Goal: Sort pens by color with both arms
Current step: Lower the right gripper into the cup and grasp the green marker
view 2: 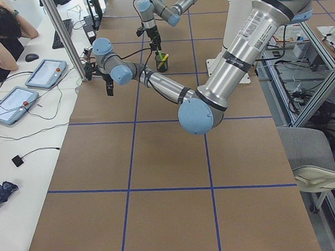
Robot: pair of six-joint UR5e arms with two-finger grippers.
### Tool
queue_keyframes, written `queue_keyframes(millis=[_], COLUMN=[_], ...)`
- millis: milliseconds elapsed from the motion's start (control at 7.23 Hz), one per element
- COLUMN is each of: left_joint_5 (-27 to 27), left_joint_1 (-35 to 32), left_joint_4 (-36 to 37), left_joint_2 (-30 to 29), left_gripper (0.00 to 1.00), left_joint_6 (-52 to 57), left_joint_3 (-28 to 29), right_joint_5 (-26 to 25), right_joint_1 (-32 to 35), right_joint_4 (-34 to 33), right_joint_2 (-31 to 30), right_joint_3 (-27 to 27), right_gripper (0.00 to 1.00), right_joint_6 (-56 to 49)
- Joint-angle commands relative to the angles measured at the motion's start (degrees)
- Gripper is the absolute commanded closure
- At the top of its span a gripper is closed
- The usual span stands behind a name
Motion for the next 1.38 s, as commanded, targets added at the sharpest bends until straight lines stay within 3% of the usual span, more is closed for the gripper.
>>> queue_keyframes(millis=[0, 415, 553, 968, 1245], left_joint_5=[0.0, 0.0, 0.0, 0.0, 0.0], left_joint_1=[-0.09, -0.09, -0.09, -0.09, -0.09], left_joint_4=[0.0, 0.0, 0.0, 0.0, 0.0], left_joint_2=[0.0, 0.08, 0.08, 0.17, 0.17], left_gripper=[0.0, 0.0, 0.0, 0.0, 0.0], left_joint_6=[0.0, 0.0, 0.0, -0.09, -0.09], left_joint_3=[0.0, 0.0, 0.0, 0.0, 0.0], right_joint_5=[-0.03, 0.06, -0.03, -0.03, -0.21], right_joint_1=[-0.53, -0.53, -0.53, -0.1, 2.7], right_joint_4=[0.38, 0.47, 0.47, 0.47, 0.47], right_joint_2=[-0.04, -0.04, -0.04, -0.3, -0.74], right_joint_3=[-0.1, 0.43, 0.6, 2.17, 6.9], right_gripper=[0.34, 0.93, 1.0, 1.0, 1.0], right_joint_6=[0.03, 0.48, 0.04, -0.05, -0.05])
